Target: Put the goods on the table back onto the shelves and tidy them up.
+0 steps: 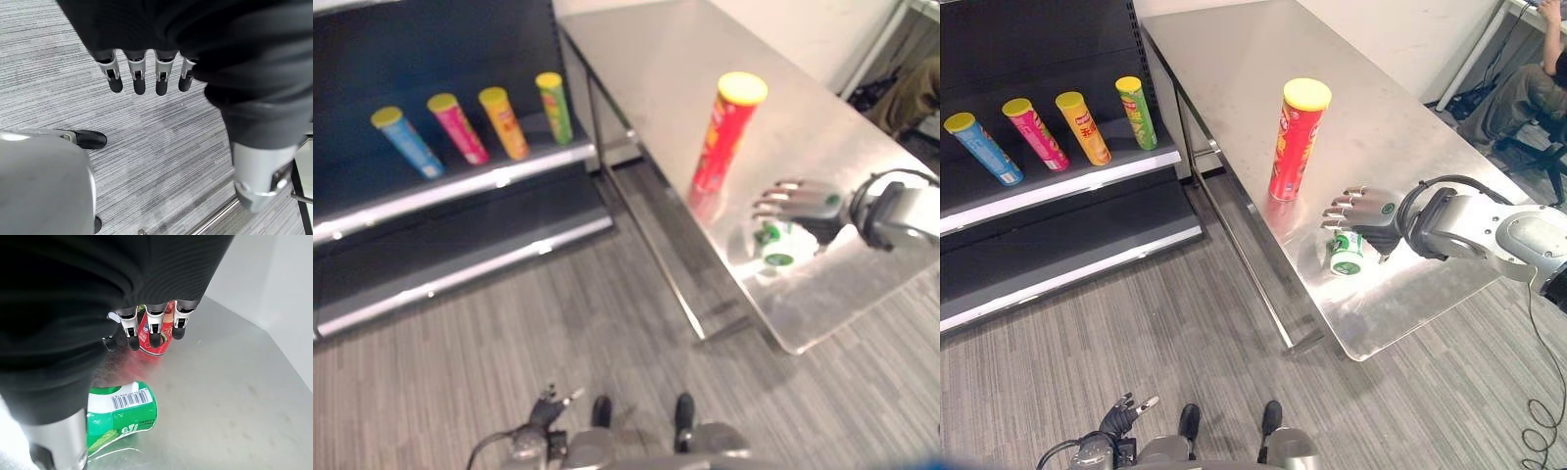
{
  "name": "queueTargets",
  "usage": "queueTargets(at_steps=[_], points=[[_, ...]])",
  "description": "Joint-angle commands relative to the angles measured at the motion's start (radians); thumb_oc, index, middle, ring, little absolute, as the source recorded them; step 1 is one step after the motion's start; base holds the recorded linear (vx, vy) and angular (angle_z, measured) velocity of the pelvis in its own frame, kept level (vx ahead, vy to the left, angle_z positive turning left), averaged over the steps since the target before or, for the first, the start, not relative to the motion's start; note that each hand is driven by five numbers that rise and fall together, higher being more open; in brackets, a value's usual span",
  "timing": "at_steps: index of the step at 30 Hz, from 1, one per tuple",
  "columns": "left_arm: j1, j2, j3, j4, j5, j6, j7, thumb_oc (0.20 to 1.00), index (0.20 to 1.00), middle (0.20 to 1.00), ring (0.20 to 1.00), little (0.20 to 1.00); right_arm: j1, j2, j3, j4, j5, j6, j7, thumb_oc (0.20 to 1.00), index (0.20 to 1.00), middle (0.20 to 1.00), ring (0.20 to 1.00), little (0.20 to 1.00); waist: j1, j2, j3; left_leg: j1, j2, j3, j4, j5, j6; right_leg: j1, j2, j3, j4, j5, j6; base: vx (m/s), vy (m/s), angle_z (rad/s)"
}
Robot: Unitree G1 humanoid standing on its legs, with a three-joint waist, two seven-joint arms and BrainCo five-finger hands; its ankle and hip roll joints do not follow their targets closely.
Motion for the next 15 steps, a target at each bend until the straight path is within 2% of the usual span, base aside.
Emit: queueTargets(at_steps=[1,15], points=[[-0.003,0.037,-0.009,-0.053,0.000,-0.027,-0.004,1.000,1.000,1.000,1.000,1.000,0.003,-0.051,-0.008,-0.046,-0.013,0.006,-0.020,1.000,1.000,1.000,1.000,1.000,0.019,-0.019,-0.018,-0.030,0.156,0.066,0.100,-0.095,-0.107,-0.032,-0.040,0.023,0.228,-0.271,0.051,0.00,0.000,0.00],[-0.008,0.054,-0.005,-0.063,0.008,-0.029,0.004,1.000,1.000,1.000,1.000,1.000,0.107,-0.011,-0.089,-0.019,-0.065,0.007,-0.054,1.000,1.000,1.000,1.000,1.000,0.026,-0.009,0.010,-0.039,0.162,0.060,0.108,-0.089,-0.108,-0.055,-0.039,0.023,0.268,-0.286,0.045,0.00,0.000,0.00]])
